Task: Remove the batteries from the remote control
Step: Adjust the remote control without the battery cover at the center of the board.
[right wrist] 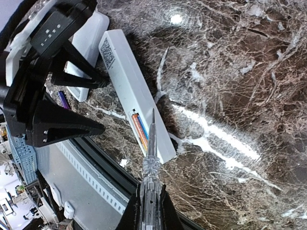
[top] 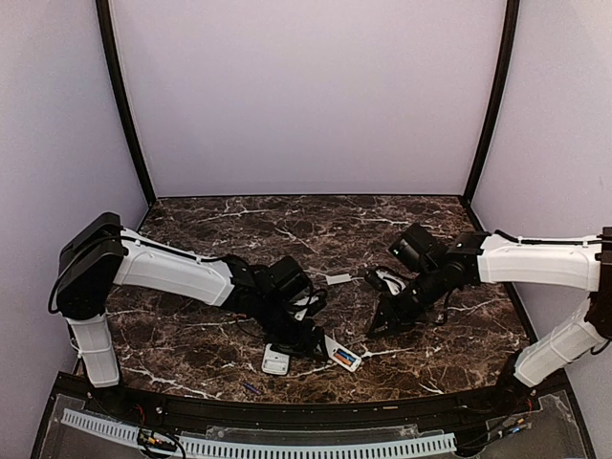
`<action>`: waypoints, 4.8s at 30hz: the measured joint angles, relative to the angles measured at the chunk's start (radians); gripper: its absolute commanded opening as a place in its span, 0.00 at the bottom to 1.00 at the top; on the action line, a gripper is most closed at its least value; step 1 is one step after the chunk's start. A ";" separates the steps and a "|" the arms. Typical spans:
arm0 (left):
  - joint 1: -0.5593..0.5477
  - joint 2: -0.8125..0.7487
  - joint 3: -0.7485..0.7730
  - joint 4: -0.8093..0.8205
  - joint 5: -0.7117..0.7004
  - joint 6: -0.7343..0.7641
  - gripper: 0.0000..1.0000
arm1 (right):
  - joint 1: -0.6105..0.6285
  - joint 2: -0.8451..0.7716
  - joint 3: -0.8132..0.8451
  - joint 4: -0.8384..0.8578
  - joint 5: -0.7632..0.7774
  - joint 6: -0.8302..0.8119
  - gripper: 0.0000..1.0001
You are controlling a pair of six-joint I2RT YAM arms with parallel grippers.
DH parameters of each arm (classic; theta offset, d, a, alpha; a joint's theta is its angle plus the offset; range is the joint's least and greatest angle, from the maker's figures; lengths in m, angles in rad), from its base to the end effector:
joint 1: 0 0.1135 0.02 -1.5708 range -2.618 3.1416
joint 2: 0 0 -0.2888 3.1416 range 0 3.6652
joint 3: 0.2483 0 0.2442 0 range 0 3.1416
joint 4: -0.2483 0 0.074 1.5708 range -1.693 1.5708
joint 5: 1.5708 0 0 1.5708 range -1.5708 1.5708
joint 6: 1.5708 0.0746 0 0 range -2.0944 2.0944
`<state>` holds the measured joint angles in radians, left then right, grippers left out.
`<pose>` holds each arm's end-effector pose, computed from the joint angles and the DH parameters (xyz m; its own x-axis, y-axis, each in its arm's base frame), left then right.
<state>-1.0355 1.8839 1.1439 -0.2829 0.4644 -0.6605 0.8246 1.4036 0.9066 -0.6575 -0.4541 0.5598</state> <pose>0.1740 -0.3590 0.1529 -0.8887 0.4231 -0.1768 0.4341 0.6521 -0.6215 0.1563 0.2173 0.2092 -0.9404 -0.3143 -0.1296 -0.3315 0.7632 0.5547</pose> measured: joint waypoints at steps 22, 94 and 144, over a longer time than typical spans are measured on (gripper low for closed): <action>0.051 0.047 0.054 0.061 -0.088 0.050 0.67 | 0.105 -0.216 -0.026 -0.056 0.063 0.158 0.00; 0.052 0.083 0.044 0.100 -0.053 0.035 0.21 | 0.135 -0.219 -0.355 0.586 -0.094 0.497 0.00; 0.090 -0.220 -0.032 0.091 -0.093 0.068 0.57 | 0.112 -0.011 -0.041 0.280 0.197 0.342 0.00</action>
<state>-0.9455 1.6634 1.1114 -0.1917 0.3714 -0.5926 0.9363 1.3930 0.8654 -0.3771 -0.2573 0.9020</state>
